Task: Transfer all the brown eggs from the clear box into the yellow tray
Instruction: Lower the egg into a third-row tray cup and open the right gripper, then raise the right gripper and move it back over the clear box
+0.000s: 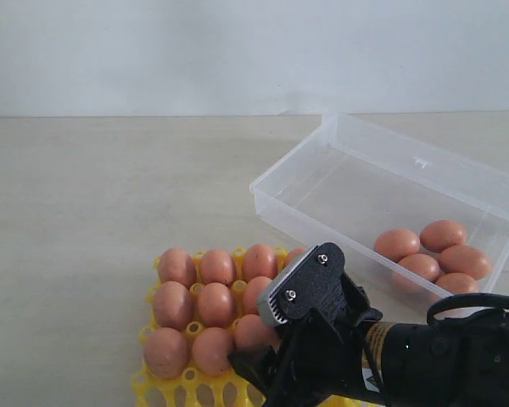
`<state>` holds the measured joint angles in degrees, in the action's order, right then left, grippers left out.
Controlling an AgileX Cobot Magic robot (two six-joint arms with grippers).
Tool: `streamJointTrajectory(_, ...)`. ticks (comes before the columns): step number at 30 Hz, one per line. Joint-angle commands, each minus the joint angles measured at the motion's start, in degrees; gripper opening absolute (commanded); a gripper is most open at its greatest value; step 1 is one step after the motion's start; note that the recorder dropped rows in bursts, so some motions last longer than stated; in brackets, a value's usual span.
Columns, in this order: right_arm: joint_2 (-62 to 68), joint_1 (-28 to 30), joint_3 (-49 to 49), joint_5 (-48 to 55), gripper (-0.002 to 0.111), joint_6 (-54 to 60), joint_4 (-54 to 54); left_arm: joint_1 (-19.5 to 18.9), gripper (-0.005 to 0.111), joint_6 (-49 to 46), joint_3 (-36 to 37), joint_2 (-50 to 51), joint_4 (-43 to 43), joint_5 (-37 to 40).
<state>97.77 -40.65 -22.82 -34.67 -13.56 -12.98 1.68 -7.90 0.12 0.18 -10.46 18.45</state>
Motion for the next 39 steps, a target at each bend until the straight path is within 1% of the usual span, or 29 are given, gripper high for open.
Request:
streamJointTrajectory(1,-3.8,0.03,0.05,1.84,0.054,0.62,0.48,0.25,0.004,0.39,-0.12,-0.18,-0.45,-0.65)
streamJointTrajectory(3,-6.92,0.13,0.05,1.99,0.054,2.94,2.0,0.25,0.004,0.39,-0.12,-0.18,-0.45,-0.65)
streamJointTrajectory(4,-7.81,0.13,-0.05,2.35,0.054,4.51,3.81,0.25,0.004,0.39,-0.12,-0.18,-0.45,-0.65)
streamJointTrajectory(5,-9.22,0.13,-0.06,2.95,0.054,7.87,8.16,0.25,0.004,0.39,-0.12,-0.18,-0.45,-0.65)
streamJointTrajectory(6,-9.9,0.13,-0.06,2.95,0.054,9.49,9.47,0.25,0.004,0.39,-0.12,-0.18,-0.45,-0.65)
streamJointTrajectory(9,-14.05,0.13,-0.28,-0.39,0.054,14.67,12.6,0.25,0.004,0.39,-0.12,-0.18,-0.45,-0.65)
streamJointTrajectory(10,-15.66,0.13,-0.84,-1.2,0.054,17.12,15.63,0.25,0.004,0.39,-0.12,-0.18,-0.45,-0.65)
streamJointTrajectory(11,-18.65,0.13,-2.93,-0.94,0.052,25.15,29.67,0.25,0.004,0.39,-0.12,-0.18,-0.45,-0.65)
streamJointTrajectory(12,-20.15,0.29,-4.43,-0.64,0.049,31.26,41.02,0.25,0.004,0.39,-0.12,-0.18,-0.45,-0.65)
streamJointTrajectory(13,-22.17,2.56,-8.51,2.26,0.04,46.12,61.59,0.25,0.004,0.39,-0.12,-0.18,-0.45,-0.65)
streamJointTrajectory(14,-22.69,5.3,-11.36,5.61,0.035,57.19,70.39,0.25,0.004,0.39,-0.12,-0.18,-0.45,-0.65)
streamJointTrajectory(15,-22.4,12.81,-17.33,13.63,0.029,75.23,83.75,0.25,0.004,0.39,-0.12,-0.18,-0.45,-0.65)
streamJointTrajectory(16,-21.57,16.96,-20.7,19.13,0.029,83.09,88.76,0.25,0.004,0.39,-0.12,-0.18,-0.45,-0.65)
streamJointTrajectory(17,-18.99,24.47,-26.55,30.14,0.032,93.12,95.36,0.25,0.004,0.39,-0.12,-0.18,-0.45,-0.65)
streamJointTrajectory(18,-17.08,28.26,-29.5,34.67,0.034,95.03,96.46,0.25,0.004,0.39,-0.12,-0.18,-0.45,-0.65)
streamJointTrajectory(19,-15.04,31.67,-32.11,39.17,0.036,94.37,96.5,0.25,0.004,0.39,-0.12,-0.18,-0.45,-0.65)
streamJointTrajectory(20,-13.36,34.13,-34.19,42.58,0.036,92.53,96.5,0.25,0.004,0.39,-0.12,-0.18,-0.45,-0.65)
streamJointTrajectory(22,-9.55,38.9,-36.48,52.51,0.035,88.46,94.3,0.25,0.004,0.39,-0.12,-0.18,-0.45,-0.65)
streamJointTrajectory(24,-6.83,41.75,-36.72,60.33,0.035,89.34,90.4,0.25,0.004,0.39,-0.12,-0.18,-0.45,-0.65)
streamJointTrajectory(25,-5.66,42.46,-36.72,62.32,0.035,90.63,85.88,0.25,0.004,0.39,-0.12,-0.18,-0.45,-0.65)
streamJointTrajectory(26,-4.8,43.0,-36.57,61.67,0.035,90.66,82.38,0.25,0.004,0.39,-0.12,-0.18,-0.45,-0.65)
streamJointTrajectory(27,-4.03,43.43,-36.42,58.54,0.035,90.34,78.09,0.25,0.004,0.39,-0.12,-0.18,-0.45,-0.65)
streamJointTrajectory(28,-3.45,43.48,-36.0,53.25,0.035,89.65,74.3,0.25,0.004,0.39,-0.12,-0.18,-0.45,-0.65)
streamJointTrajectory(30,-2.91,43.48,-34.84,37.85,0.035,88.62,68.58,0.25,0.004,0.39,-0.12,-0.18,-0.45,-0.65)
streamJointTrajectory(33,-2.8,43.48,-33.85,13.12,0.035,88.87,70.17,0.25,0.004,0.39,-0.12,-0.18,-0.45,-0.65)
streamJointTrajectory(35,-2.8,43.48,-33.85,-2.83,0.035,86.48,71.38,0.25,0.004,0.39,-0.12,-0.18,-0.45,-0.65)
streamJointTrajectory(37,-2.8,43.48,-33.85,-20.6,0.035,75.01,68.4,0.25,0.004,0.39,-0.12,-0.18,-0.45,-0.65)
streamJointTrajectory(39,-3.17,43.48,-33.85,-34.86,0.035,60.87,64.41,0.25,0.004,0.39,-0.12,-0.18,-0.45,-0.65)
